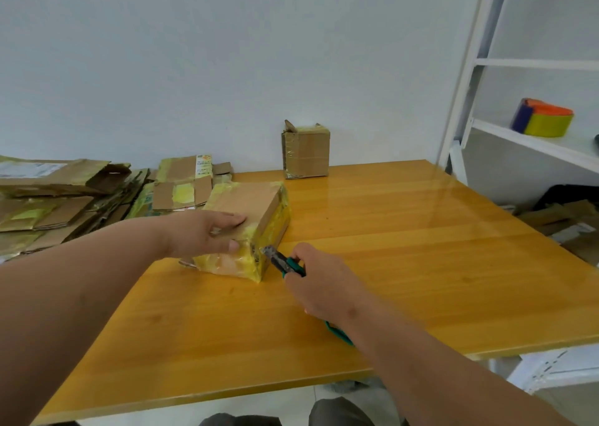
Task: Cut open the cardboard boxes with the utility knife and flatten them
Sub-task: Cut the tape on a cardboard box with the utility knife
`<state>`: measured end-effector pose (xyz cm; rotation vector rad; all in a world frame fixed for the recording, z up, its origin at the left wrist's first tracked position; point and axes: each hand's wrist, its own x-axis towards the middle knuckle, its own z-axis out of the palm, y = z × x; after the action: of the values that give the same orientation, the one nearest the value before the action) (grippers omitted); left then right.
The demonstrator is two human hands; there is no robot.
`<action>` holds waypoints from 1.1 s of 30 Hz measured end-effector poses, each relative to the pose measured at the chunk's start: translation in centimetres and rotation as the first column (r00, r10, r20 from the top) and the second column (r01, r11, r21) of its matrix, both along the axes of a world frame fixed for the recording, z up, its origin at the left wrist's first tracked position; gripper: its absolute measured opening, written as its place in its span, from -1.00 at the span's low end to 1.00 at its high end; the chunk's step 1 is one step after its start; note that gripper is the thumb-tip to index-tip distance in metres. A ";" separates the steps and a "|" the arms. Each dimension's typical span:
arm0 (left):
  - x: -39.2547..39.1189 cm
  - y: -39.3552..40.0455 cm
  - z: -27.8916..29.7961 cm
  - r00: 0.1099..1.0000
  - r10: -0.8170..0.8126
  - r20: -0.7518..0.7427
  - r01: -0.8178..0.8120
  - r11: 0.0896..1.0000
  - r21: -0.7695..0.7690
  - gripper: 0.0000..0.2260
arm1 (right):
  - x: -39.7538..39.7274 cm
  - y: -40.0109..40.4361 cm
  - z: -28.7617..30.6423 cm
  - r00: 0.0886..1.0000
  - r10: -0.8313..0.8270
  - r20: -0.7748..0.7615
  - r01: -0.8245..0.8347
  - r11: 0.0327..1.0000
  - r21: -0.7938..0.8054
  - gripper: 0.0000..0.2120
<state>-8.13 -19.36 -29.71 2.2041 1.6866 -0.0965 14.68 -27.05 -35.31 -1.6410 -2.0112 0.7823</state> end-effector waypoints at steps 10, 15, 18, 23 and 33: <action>3.9 1.3 -0.2 0.979 0.025 -0.204 0.035 0.957 0.287 -0.45 | 1.4 0.5 0.9 0.987 -0.124 0.105 0.089 0.951 0.295 -0.97; 4.5 1.7 -2.2 0.999 -0.026 0.022 0.022 0.988 0.154 -0.40 | 1.4 1.7 0.6 0.980 -0.131 0.148 0.085 0.954 0.287 -0.92; 4.7 1.8 -2.5 0.999 -0.002 0.051 -0.005 0.991 0.132 -0.30 | 1.7 1.8 0.2 0.986 -0.122 0.116 0.079 0.945 0.317 -0.93; 4.9 2.7 -2.0 0.991 -0.075 -0.112 0.091 0.985 0.147 -0.28 | 1.8 1.7 0.4 0.985 -0.117 0.130 0.066 0.937 0.344 -0.86; 5.7 4.1 -1.1 0.995 -0.054 -0.088 0.074 0.970 0.230 -0.39 | 1.7 2.5 0.5 0.971 -0.184 0.150 0.123 0.931 0.344 -0.81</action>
<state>-2.44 -15.25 -30.84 2.4577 1.7484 -0.0044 16.38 -24.56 -34.81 -1.6877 -1.9711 0.2258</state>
